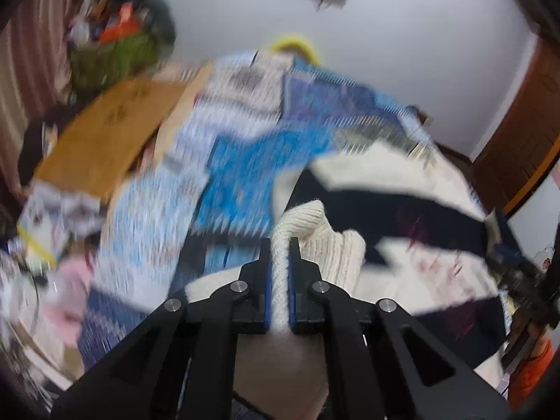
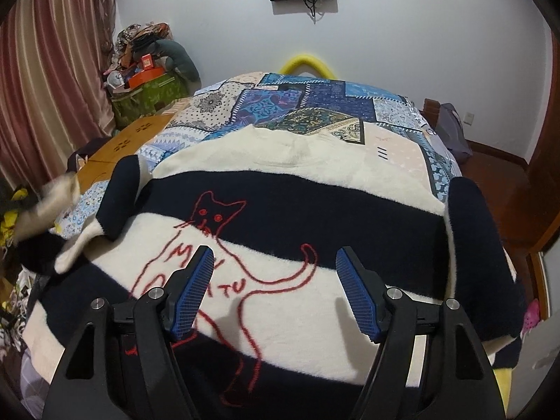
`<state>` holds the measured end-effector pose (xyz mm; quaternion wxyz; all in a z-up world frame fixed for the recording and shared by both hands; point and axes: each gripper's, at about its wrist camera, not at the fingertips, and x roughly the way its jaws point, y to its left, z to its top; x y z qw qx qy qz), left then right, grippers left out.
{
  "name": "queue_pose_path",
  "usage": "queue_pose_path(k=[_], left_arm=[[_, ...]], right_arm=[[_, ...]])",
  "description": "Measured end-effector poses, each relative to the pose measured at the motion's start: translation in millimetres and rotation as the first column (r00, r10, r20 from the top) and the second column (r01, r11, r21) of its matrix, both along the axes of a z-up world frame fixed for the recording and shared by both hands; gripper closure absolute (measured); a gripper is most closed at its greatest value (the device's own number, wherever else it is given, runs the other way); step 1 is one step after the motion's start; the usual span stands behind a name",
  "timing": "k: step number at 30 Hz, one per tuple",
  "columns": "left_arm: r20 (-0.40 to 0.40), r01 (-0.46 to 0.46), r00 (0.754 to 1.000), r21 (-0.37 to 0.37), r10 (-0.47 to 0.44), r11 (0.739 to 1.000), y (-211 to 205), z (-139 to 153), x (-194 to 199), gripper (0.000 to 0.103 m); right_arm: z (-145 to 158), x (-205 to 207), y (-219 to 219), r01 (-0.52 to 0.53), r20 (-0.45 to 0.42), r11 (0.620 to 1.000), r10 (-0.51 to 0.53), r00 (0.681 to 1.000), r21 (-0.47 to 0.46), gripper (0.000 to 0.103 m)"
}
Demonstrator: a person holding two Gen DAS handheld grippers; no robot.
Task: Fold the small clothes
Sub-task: 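Grasp the cream sleeve cuff with the left gripper and lift it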
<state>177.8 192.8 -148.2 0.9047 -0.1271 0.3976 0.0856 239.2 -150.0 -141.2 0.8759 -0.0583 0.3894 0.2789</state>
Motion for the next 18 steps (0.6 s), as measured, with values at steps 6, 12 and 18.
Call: queue_pose_path(k=[6, 12, 18], left_arm=[[0.131, 0.097, 0.986, 0.048, -0.102, 0.994, -39, 75, 43, 0.097], [0.196, 0.245, 0.946, 0.086, -0.257, 0.966, -108, 117, 85, 0.097], [0.192, 0.372, 0.901, 0.116, -0.389, 0.921, -184, 121, 131, 0.097]], right_arm=[[-8, 30, -26, 0.064, -0.016, 0.997, -0.065, 0.998, -0.038, 0.034], [-14, 63, -82, 0.22, -0.009, 0.971, -0.222, 0.975, -0.097, 0.034], [-19, 71, -130, 0.325, -0.03, 0.937, -0.331, 0.943, -0.124, 0.034]])
